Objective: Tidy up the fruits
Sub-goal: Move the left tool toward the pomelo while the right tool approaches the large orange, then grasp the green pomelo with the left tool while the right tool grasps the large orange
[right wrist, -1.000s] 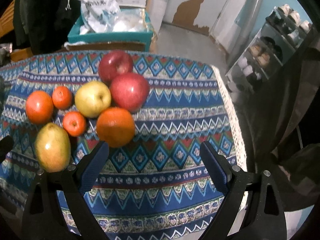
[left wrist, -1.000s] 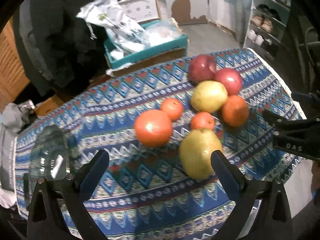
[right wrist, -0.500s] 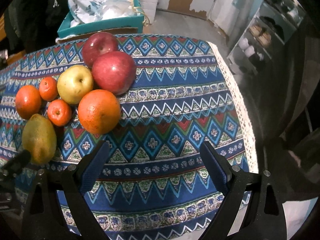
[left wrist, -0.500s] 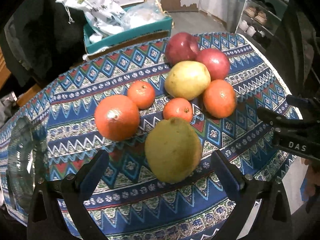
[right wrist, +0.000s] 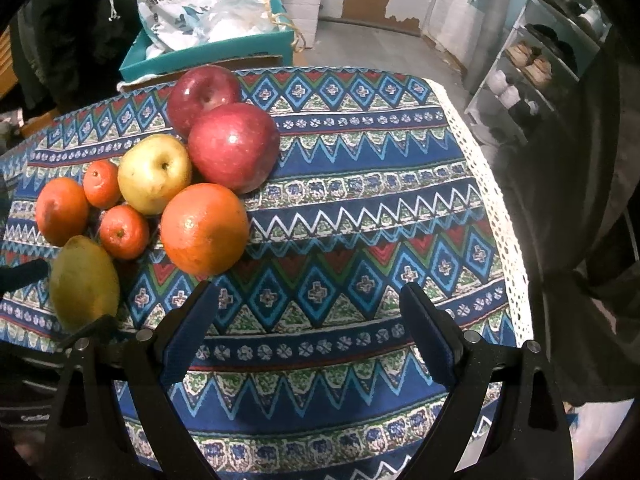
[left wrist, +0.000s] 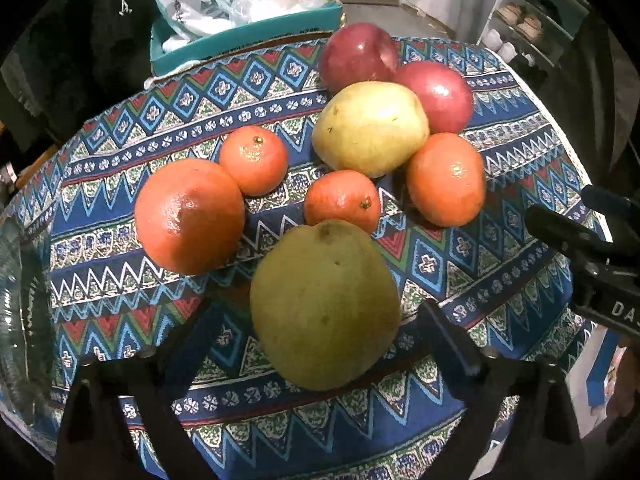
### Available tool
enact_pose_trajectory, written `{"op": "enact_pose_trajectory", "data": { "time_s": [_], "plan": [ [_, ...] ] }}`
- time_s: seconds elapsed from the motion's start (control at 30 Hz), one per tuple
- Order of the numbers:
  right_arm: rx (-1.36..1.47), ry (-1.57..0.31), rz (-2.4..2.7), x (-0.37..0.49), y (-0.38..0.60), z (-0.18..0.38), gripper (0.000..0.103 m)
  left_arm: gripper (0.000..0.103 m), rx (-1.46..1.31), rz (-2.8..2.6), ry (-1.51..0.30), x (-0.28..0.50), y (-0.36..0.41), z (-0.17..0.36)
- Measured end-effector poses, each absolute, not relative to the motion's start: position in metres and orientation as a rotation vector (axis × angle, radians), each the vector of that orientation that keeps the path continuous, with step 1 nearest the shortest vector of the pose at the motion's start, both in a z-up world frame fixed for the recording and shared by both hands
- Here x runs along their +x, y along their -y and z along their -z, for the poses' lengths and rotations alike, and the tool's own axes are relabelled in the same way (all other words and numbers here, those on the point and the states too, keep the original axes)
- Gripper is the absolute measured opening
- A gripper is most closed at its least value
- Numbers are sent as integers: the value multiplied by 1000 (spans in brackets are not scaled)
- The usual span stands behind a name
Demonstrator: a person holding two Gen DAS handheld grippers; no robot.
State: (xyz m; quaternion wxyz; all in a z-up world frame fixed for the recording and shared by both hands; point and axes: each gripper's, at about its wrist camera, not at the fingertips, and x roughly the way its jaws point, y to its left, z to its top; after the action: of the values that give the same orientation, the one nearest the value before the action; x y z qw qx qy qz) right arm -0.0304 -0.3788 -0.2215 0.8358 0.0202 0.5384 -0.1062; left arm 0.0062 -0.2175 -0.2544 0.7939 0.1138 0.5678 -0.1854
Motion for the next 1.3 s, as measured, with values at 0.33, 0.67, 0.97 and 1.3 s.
{"op": "enact_pose_trajectory", "data": {
  "time_s": [0.33, 0.67, 0.97, 1.3],
  "plan": [
    [56, -1143, 179, -25, 375, 229, 90, 74, 153, 443, -1295, 15, 214, 271],
    [48, -1143, 85, -2, 360, 239, 90, 76, 156, 443, -1288, 22, 216, 271],
    [87, -1149, 48, 12, 356, 243, 90, 75, 193, 443, -1275, 22, 209, 271],
    [87, -1178, 17, 36, 344, 262, 90, 75, 203, 407, -1225, 24, 179, 250]
  ]
}}
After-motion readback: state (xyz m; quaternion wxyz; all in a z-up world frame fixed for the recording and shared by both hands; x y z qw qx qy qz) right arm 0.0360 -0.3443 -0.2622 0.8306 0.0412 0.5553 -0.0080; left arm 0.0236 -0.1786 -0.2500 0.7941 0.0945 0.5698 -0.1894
